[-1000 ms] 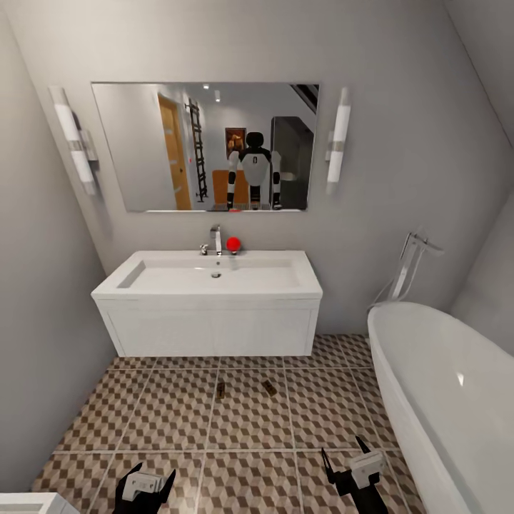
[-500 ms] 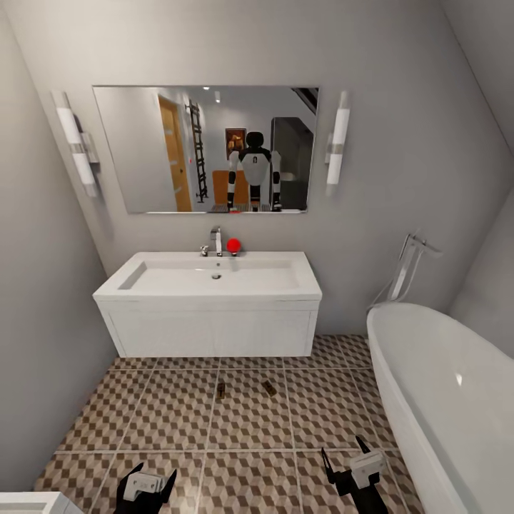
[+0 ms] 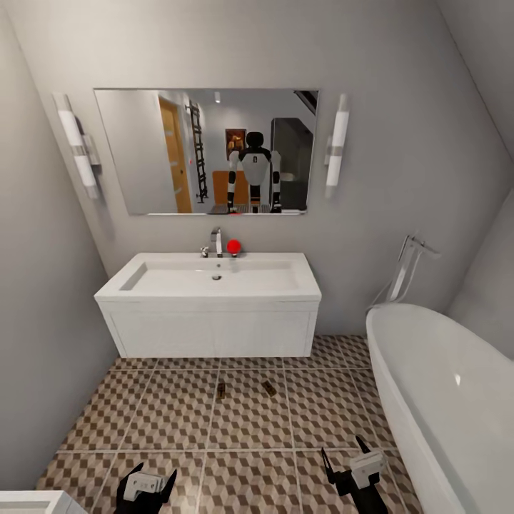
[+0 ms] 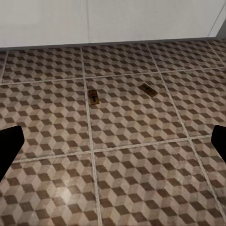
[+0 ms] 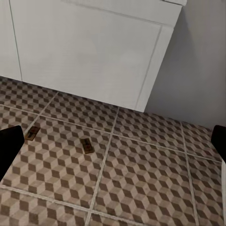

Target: Take the four mousetraps from the cabinet in the bathroom and place them on the bathroom floor. Make sure all four end up on the same floor surface, and ensure that at least two of them are either under or directly next to the same bathroom sink.

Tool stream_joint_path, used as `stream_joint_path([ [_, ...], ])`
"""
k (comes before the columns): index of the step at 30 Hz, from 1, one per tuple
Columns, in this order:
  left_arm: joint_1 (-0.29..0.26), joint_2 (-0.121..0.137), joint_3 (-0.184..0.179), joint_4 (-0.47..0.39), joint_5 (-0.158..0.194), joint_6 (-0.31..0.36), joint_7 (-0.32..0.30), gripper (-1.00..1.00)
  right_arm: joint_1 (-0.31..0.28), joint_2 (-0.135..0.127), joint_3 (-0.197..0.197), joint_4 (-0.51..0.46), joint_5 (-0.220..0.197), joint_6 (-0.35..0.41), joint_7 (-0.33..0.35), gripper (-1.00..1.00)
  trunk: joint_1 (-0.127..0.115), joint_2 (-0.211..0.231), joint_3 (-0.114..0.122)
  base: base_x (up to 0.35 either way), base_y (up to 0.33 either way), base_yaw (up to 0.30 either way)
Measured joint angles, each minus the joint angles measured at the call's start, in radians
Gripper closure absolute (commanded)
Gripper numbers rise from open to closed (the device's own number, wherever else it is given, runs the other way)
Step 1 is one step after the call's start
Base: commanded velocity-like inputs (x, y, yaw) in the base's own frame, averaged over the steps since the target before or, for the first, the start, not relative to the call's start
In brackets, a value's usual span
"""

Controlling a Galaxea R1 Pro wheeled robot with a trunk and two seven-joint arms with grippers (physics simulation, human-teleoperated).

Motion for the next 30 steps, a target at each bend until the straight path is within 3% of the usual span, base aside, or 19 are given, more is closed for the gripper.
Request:
stream_joint_path([
  [10, 0.000, 0.000, 0.000, 0.000, 0.000, 0.000, 0.000, -1.00, 0.000, 0.001, 0.000, 0.000, 0.000, 0.000, 0.000, -1.00, -0.038, 0.070, 0.032, 0.000, 0.000, 0.000],
  [30, 0.001, 0.000, 0.000, 0.000, 0.000, 0.000, 0.000, -1.00, 0.000, 0.002, 0.000, 0.000, 0.000, 0.001, 0.000, -1.00, -0.039, 0.071, 0.032, 0.000, 0.000, 0.000],
])
